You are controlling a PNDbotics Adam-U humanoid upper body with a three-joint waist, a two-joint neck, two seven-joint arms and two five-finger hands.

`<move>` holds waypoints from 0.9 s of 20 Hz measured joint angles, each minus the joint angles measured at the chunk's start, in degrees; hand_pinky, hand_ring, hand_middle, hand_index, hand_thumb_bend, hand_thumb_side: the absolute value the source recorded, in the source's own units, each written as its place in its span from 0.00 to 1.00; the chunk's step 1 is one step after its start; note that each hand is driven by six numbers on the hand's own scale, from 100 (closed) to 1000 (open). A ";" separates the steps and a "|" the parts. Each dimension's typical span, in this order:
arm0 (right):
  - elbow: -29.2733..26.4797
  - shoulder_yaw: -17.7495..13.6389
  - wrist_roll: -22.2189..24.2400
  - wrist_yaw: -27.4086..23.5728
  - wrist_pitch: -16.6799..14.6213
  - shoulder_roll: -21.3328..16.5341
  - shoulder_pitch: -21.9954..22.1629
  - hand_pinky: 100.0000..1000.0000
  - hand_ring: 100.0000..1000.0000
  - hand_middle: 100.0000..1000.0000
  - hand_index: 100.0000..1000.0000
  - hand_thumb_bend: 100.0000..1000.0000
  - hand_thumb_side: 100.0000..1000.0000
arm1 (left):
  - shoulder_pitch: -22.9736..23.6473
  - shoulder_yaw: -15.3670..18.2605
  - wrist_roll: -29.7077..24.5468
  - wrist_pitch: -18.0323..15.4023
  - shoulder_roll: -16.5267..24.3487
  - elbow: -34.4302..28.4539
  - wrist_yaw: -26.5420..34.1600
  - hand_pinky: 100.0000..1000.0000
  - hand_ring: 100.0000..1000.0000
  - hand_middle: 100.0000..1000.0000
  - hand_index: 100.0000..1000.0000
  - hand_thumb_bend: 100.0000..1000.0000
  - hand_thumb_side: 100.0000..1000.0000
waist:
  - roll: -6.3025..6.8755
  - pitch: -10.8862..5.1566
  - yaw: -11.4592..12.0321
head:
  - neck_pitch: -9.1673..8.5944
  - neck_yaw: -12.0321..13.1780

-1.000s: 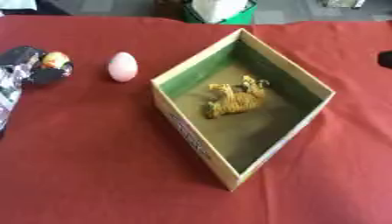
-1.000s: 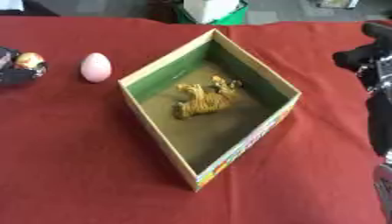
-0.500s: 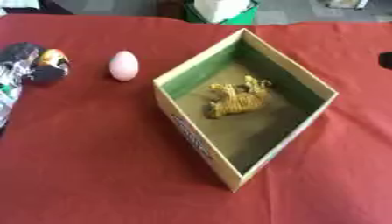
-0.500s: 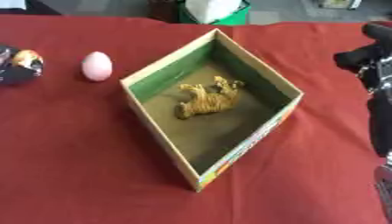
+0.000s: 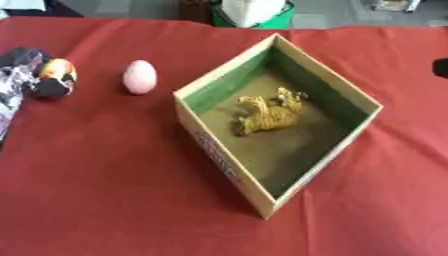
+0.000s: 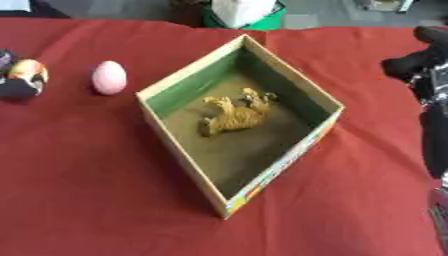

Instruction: Pick up objects on the table and place them in the box.

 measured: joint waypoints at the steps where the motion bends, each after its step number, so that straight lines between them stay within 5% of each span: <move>1: 0.00 0.00 -0.01 -0.01 0.01 0.03 0.00 0.73 0.63 0.46 0.77 0.00 0.58 | 0.06 -0.05 0.58 0.10 -0.05 -0.05 0.18 0.49 0.58 0.47 0.52 0.00 0.18 | -0.01 -0.12 0.00 | 0.07 -0.02; 13: 0.00 -0.01 -0.24 -0.50 0.23 0.18 0.32 0.73 0.63 0.46 0.77 0.00 0.57 | 1.07 -1.58 4.28 1.09 -0.50 -0.98 0.89 0.47 0.56 0.48 0.53 0.00 0.18 | 0.02 -1.74 0.35 | 0.68 -0.30; 18: 0.00 -0.01 -0.25 -0.66 0.28 0.20 0.47 0.73 0.63 0.46 0.77 0.00 0.57 | 1.10 -2.11 3.12 1.18 -0.42 -2.71 -0.76 0.51 0.63 0.58 0.62 0.00 0.17 | 0.34 -2.41 0.70 | 1.08 -0.66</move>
